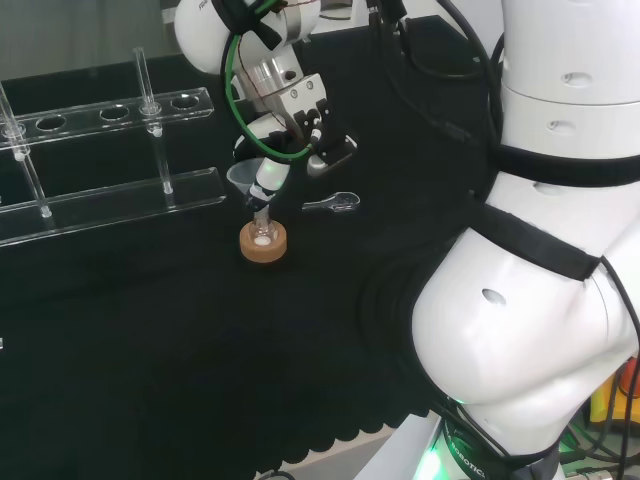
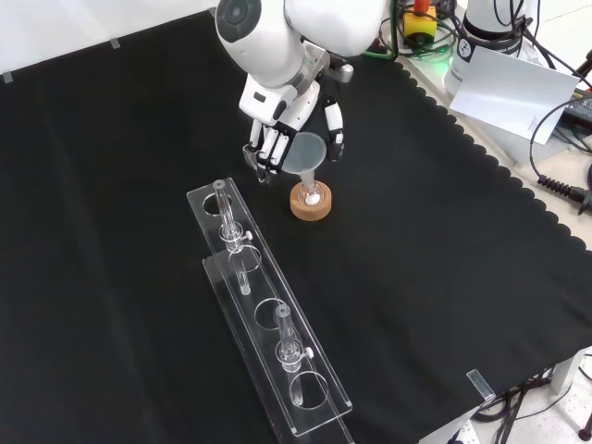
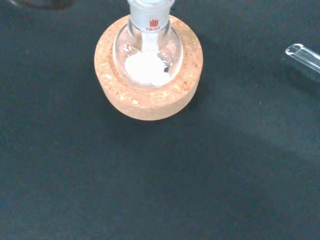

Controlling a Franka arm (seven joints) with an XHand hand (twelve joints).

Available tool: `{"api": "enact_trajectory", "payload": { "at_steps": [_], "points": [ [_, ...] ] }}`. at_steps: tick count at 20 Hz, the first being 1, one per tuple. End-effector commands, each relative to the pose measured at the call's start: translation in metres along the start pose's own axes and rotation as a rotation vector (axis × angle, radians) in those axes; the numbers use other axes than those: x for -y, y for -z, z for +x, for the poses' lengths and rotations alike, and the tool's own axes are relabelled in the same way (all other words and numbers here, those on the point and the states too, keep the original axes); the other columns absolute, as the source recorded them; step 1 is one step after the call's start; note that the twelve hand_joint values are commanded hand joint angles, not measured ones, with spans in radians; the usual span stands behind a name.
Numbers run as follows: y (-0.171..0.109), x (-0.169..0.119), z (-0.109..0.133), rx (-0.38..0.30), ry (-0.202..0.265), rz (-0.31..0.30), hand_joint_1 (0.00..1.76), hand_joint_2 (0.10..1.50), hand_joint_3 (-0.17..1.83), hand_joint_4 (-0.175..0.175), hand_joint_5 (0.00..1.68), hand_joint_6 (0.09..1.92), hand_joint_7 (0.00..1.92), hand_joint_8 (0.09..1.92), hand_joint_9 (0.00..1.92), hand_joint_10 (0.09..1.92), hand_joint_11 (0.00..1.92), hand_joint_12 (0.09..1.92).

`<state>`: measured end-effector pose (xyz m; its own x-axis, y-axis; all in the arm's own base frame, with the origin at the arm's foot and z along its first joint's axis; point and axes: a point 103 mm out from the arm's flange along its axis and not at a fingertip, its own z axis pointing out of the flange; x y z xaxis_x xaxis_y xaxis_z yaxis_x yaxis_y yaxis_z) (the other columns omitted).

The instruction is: Remove the funnel from the round-bottom flask.

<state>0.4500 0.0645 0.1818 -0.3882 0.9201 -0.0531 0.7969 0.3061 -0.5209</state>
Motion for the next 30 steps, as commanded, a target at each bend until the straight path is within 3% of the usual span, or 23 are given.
{"api": "enact_trajectory", "payload": {
  "at_steps": [1, 8, 15, 30],
  "points": [
    [0.01, 0.004, -0.003, 0.049, -0.018, -0.019, 0.69, 0.74, 0.38, -0.057, 0.4, 0.09, 0.58, 0.7, 1.0, 0.54, 0.57, 1.27],
    [0.032, 0.012, -0.004, 0.078, -0.024, -0.065, 0.71, 0.74, 0.43, -0.056, 0.49, 0.09, 0.66, 0.69, 1.05, 0.52, 0.64, 1.23],
    [0.049, 0.018, -0.003, 0.11, -0.026, -0.071, 0.72, 0.74, 0.44, -0.057, 0.51, 0.09, 0.69, 0.69, 1.06, 0.51, 0.67, 1.21],
    [0.087, 0.042, -0.007, 0.102, -0.055, -0.146, 0.71, 0.73, 0.46, -0.058, 0.51, 0.09, 0.7, 0.69, 1.07, 0.5, 0.68, 1.2]
  ]
}}
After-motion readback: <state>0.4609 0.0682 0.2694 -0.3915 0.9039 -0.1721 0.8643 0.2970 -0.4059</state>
